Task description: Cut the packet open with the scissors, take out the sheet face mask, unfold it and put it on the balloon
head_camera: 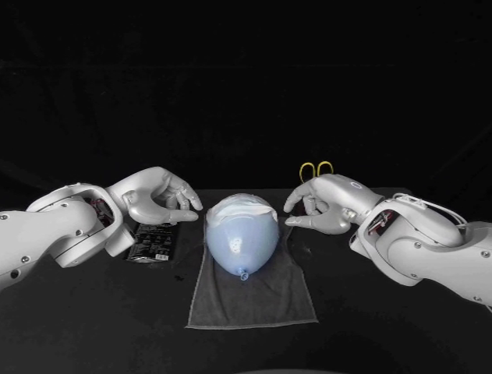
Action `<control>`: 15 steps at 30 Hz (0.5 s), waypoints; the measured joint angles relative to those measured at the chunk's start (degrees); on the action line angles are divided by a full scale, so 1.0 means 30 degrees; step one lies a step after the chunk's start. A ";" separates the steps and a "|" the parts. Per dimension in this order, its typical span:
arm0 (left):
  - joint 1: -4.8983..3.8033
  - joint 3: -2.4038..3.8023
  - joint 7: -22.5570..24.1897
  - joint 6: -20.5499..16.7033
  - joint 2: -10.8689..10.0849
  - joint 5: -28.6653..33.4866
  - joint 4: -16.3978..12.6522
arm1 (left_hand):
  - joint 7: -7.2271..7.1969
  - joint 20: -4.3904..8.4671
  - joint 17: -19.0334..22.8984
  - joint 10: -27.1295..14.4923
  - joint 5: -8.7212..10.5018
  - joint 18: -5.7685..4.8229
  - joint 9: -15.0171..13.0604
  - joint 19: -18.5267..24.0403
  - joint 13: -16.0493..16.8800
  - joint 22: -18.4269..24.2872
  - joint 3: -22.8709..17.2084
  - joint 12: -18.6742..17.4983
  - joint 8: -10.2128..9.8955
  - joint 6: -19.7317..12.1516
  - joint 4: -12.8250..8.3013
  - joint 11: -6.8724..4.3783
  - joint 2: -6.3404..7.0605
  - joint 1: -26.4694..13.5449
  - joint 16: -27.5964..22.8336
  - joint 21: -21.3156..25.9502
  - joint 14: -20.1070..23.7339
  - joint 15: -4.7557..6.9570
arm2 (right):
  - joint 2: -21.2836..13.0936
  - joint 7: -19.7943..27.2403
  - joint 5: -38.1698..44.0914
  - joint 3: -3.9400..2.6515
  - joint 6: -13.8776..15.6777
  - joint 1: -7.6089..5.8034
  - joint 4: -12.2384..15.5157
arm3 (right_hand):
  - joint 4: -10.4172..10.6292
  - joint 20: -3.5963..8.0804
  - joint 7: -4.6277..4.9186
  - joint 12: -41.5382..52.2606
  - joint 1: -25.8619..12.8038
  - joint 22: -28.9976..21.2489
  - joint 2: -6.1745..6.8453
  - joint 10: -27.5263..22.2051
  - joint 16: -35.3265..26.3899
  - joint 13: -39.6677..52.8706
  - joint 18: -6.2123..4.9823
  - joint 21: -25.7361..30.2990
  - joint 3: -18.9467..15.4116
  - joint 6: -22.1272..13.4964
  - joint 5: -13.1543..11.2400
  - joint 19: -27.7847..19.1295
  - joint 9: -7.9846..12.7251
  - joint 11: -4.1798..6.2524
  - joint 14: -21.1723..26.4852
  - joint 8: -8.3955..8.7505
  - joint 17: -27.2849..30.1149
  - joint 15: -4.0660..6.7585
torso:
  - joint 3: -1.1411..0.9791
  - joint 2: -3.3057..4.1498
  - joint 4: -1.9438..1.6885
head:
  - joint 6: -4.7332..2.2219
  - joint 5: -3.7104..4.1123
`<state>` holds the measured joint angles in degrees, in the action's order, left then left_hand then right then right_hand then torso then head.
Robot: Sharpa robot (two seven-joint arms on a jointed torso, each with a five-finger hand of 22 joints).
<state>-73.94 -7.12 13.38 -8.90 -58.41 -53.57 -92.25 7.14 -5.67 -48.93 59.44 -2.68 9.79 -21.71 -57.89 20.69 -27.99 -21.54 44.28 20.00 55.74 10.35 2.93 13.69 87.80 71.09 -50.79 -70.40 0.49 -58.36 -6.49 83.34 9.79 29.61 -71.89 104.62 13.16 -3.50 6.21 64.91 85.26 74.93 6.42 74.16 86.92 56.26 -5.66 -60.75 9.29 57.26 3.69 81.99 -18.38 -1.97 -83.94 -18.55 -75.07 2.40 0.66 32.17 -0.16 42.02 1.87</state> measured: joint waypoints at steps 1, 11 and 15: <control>0.0091 0.0000 0.0056 -0.0083 -0.0022 -0.0025 -0.0065 | -0.0044 0.0059 -0.0541 -0.0134 0.0000 0.0013 -0.0158 0.0060 0.0247 -0.0198 -0.0075 0.0360 0.0179 -0.0096 0.0012 0.0001 0.0020 -0.0020 0.0378 -0.0287 -0.0276 0.0006 | -0.0003 0.0072 -0.0102 0.0008 0.0155 0.0073 0.0011 | 0.0147 -0.0002 0.0001 0.1230 -0.0002 -0.0002 -0.0002 0.0141 0.0102 0.1397 0.0005 -0.0202 0.0147 0.0004 0.0104 0.0061 -0.0017 -0.0098 0.0000 -0.0107 -0.0005 -0.0005 | 0.0004 0.0002 0.0000 | 0.0013 -0.0038; 0.0664 -0.0017 0.0481 -0.0894 -0.0013 -0.0453 -0.0283 | 0.0001 0.0178 -0.2480 -0.0369 0.0001 0.0032 -0.0900 0.0332 0.1397 -0.0982 -0.0230 0.1965 0.1138 -0.0553 0.0348 -0.0019 0.0396 -0.0397 0.1577 -0.1415 -0.1147 0.0007 | 0.0234 0.0449 -0.0784 0.0028 0.1325 0.0514 -0.0086 | 0.0545 -0.0038 0.0050 0.3791 0.0001 -0.0008 0.0000 0.1083 0.0391 0.4776 0.0007 -0.0870 0.0546 -0.0192 0.0435 0.0234 -0.0050 -0.0132 0.0003 -0.0318 -0.0007 -0.0006 | 0.0016 0.0007 -0.0002 | 0.0004 -0.0146; 0.0714 -0.0016 0.0519 -0.1243 0.0106 -0.0591 -0.0245 | 0.0014 0.0115 -0.3005 -0.0469 0.0001 0.0032 -0.0999 0.0395 0.1619 -0.1114 -0.0144 0.2316 0.1256 -0.0746 0.0539 0.0015 0.0418 -0.0625 0.1889 -0.1622 -0.1419 -0.0003 | 0.0438 0.0447 -0.0904 0.0028 0.1777 0.0570 -0.0212 | 0.0601 -0.0038 0.0063 0.3991 0.0104 -0.0002 0.0103 0.1256 0.0407 0.5050 0.0007 -0.0934 0.0602 -0.0343 0.0540 0.0234 -0.0050 -0.0097 0.0005 -0.0318 -0.0004 -0.0009 | 0.0011 0.0022 0.0000 | -0.0020 -0.0125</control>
<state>-71.79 -7.16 14.94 -12.63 -58.09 -55.35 -92.98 7.18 -5.32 -57.95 58.03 -2.67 9.89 -24.71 -56.70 25.54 -31.34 -21.97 51.23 23.77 53.50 11.97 2.98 14.95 85.92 76.76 -55.66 -74.66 0.48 -57.05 -5.15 80.63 9.88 34.94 -70.18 103.99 14.97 -3.61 6.39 76.88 85.58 74.93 6.73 77.93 88.15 71.41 -5.64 -63.55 11.10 56.23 5.31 82.69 -18.53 -2.26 -83.93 -19.50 -75.08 2.38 0.69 32.23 -0.16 41.96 1.50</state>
